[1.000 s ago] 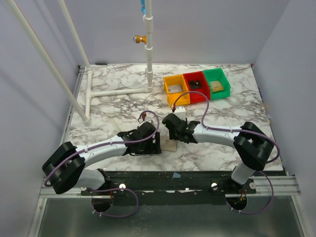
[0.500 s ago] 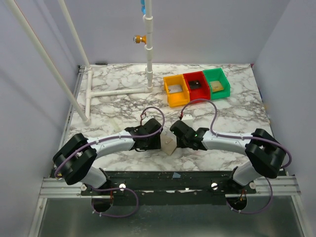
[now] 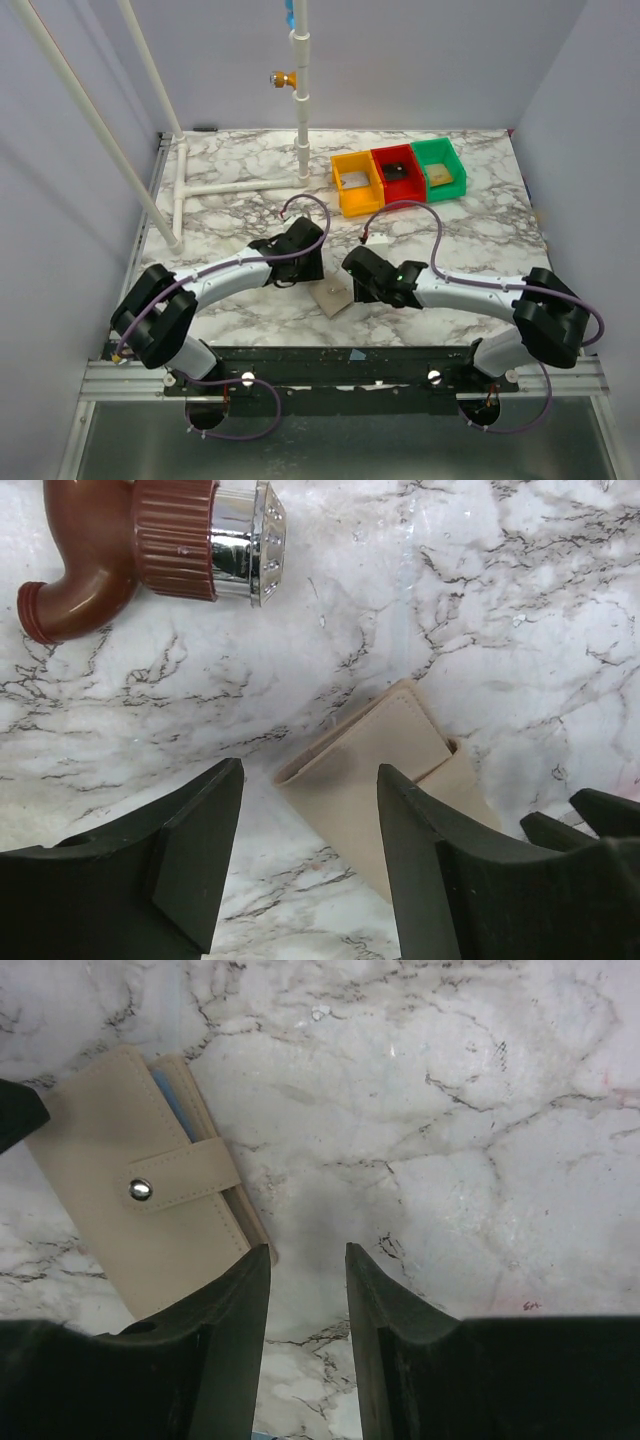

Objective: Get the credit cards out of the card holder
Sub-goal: Open the card holder at the center of the board.

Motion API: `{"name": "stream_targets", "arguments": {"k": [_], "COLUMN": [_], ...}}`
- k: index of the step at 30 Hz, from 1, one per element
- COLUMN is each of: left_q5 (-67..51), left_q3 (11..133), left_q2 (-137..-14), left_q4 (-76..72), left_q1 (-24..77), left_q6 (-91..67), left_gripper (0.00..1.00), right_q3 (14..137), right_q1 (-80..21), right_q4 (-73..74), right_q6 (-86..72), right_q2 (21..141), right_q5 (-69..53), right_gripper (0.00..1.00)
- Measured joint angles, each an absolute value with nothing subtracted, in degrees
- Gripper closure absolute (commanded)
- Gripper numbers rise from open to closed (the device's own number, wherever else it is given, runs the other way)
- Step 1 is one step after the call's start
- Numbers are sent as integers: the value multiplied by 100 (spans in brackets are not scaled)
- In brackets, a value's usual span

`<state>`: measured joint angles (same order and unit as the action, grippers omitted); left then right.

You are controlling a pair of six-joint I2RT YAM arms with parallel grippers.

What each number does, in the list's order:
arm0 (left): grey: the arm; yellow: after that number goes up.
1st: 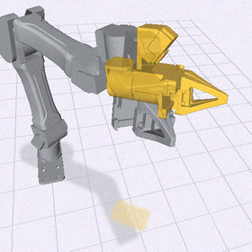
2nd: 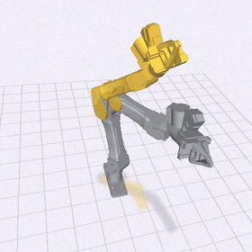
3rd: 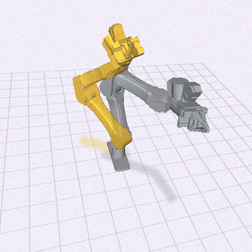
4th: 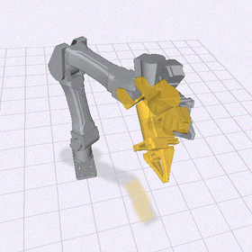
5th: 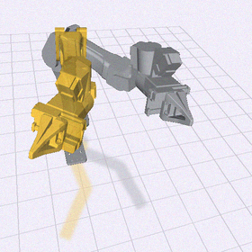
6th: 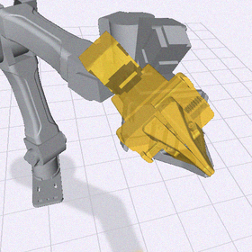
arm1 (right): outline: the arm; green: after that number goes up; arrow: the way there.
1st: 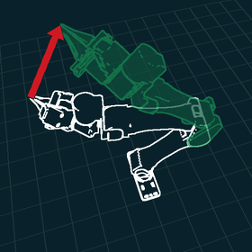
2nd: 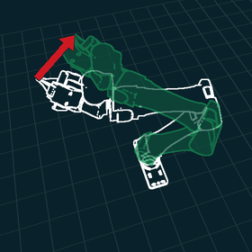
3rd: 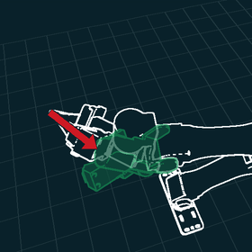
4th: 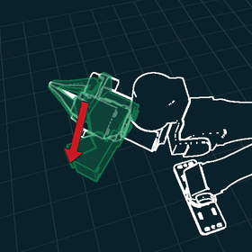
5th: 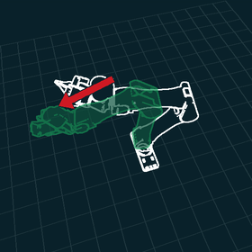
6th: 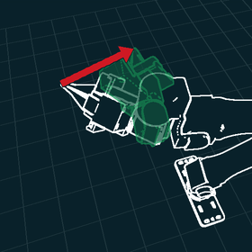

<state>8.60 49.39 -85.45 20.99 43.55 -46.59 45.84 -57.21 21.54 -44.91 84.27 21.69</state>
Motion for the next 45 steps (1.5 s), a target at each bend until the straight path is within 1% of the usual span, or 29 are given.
{"name": "stream_targets", "arguments": {"k": [4, 9, 22, 34, 39, 42, 44, 45], "left_q5": [851, 744, 681, 609, 537, 506, 436, 379], "left_q3": [4882, 4399, 3465, 3297, 3297, 3297, 3297, 3297], "left_q2": [-8374, -7701, -6471, -6320, -6320, -6324, -6359, -6410], "left_q4": [2202, 2224, 2414, 2443, 2408, 2370, 2316, 2274], "left_q1": [4333, 4171, 3566, 3494, 3492, 3492, 3494, 3494], "left_q6": [-4648, -4912, -5522, -5533, -5533, -5529, -5487, -5457], "left_gripper": [43, 45, 46, 46, 45, 46, 46, 46], "right_q3": [4888, 5384, 6152, 6488, 6552, 6552, 6552, 6556], "right_q1": [-5784, -6064, -6576, -6737, -6783, -6790, -6788, -6790], "right_q4": [2349, 2292, 2202, 2324, 2403, 2438, 2508, 2536], "right_q6": [-4226, -3726, -2897, -2840, -2912, -3022, -3131, -3177], "right_q2": [8294, 8418, 9791, 10383, 10436, 10436, 10436, 10436], "right_q5": [2418, 2637, 2825, 3242, 3361, 3374, 3400, 3411], "right_gripper": [58, 58, 58, 59, 68, 81, 84, 87]}}
